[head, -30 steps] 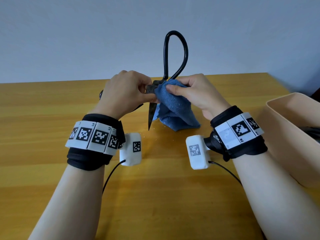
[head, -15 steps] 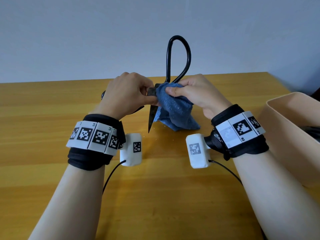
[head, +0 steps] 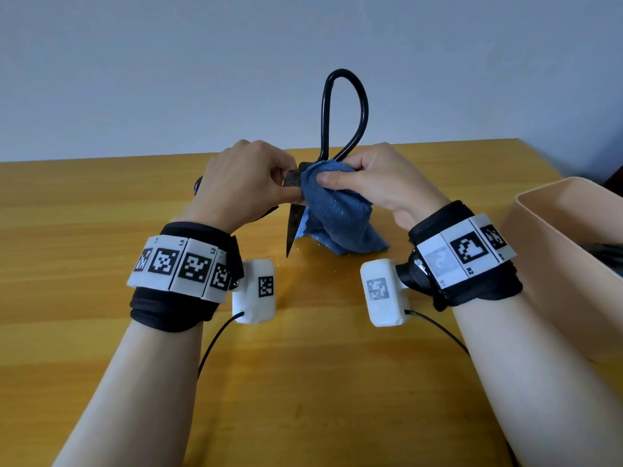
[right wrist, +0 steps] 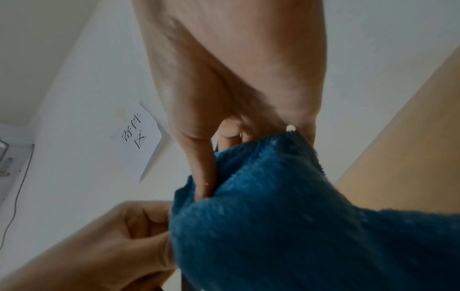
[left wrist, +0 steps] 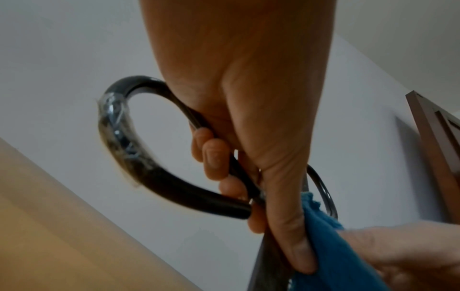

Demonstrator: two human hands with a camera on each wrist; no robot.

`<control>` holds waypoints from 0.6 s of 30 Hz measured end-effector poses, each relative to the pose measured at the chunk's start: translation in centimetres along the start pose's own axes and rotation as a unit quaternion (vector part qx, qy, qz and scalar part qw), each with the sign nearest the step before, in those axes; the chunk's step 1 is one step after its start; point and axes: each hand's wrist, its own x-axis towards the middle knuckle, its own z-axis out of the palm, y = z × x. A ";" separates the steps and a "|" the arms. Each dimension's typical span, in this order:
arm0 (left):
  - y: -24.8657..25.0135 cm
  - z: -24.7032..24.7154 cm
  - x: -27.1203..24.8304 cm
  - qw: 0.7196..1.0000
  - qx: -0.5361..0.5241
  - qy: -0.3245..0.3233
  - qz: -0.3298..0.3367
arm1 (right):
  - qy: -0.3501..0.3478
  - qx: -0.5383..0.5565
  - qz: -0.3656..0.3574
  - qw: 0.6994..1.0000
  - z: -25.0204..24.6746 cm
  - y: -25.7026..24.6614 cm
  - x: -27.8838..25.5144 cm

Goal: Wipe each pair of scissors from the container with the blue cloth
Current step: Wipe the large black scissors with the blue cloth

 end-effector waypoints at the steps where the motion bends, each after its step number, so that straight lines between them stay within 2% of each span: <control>1: -0.1 0.0 0.0 1.000 -0.001 0.000 -0.003 | -0.006 -0.004 0.005 1.000 -0.1 0.0 0.0; 4: -0.2 0.0 -0.1 1.000 0.001 0.000 -0.003 | -0.006 -0.029 -0.005 1.000 0.2 -0.1 0.0; 9: 0.1 0.0 0.1 1.000 0.000 0.005 0.006 | 0.032 -0.003 -0.017 0.999 0.7 0.0 -0.1; 18: -0.1 0.0 0.0 1.000 0.000 0.004 -0.005 | -0.001 0.033 0.028 0.999 0.1 -0.1 0.1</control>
